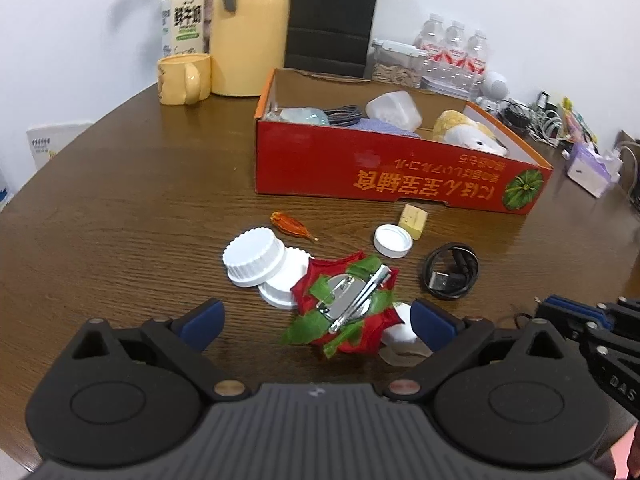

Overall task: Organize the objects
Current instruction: 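Grasp the small black cable with the right tool while the left tool grasps the red flower clip, then carry the cable and red flower into the box and open both tools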

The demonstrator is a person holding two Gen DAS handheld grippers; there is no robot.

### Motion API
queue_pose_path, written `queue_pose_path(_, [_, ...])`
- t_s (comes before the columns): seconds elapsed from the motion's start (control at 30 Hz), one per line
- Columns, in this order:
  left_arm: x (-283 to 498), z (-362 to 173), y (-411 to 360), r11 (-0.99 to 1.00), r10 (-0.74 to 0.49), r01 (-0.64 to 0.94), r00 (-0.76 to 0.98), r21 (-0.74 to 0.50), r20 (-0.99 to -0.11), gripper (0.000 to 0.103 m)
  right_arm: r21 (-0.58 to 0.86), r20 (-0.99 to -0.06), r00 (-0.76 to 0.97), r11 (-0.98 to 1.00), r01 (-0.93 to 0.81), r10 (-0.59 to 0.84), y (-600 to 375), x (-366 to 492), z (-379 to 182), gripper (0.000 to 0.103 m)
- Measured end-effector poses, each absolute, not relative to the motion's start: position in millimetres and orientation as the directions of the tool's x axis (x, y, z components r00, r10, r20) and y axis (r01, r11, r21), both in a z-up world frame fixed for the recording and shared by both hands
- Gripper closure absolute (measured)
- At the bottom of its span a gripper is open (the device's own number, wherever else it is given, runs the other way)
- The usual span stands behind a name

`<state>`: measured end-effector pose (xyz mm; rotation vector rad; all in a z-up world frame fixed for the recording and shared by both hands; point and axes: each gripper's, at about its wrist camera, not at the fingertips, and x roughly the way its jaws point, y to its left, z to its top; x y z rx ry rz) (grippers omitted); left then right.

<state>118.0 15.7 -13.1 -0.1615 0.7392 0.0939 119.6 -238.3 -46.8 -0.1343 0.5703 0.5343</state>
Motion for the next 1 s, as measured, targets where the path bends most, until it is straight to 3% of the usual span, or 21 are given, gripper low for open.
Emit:
queue_pose_path(0.13, [122,-16,19,0.974,0.033,-0.178,0.73,-0.142,-0.683,0.016,0.029,-0.54,0.713,0.857,-0.515,0.447,-240,121,-45,0.096])
queue_pose_path(0.23, [123,-18,17,0.974,0.012,-0.164,0.725,-0.155,-0.688,0.038,0.03,-0.537,0.714,0.856,-0.516,0.449,-239,120,-45,0.096])
queue_pose_path(0.3, [120,-17,15,0.976,0.005,-0.151,0.73,-0.154,-0.684,0.058,0.03,-0.537,0.714,0.856,-0.516,0.45,-239,120,-45,0.096])
queue_pose_path(0.37, [118,-16,15,0.976,-0.014,-0.138,0.731,-0.168,-0.682,0.063,0.031,-0.537,0.714,0.856,-0.515,0.449,-239,120,-44,0.096])
queue_pose_path(0.57, [110,-14,16,0.977,-0.032,-0.119,0.738,-0.177,-0.675,0.067,0.028,-0.53,0.719,0.857,-0.514,0.449,-239,119,-42,0.096])
queue_pose_path(1.0, [104,14,8,0.988,-0.048,-0.054,0.79,-0.147,-0.611,0.068,0.009,-0.488,0.74,0.85,-0.527,0.464,-234,120,-25,0.096])
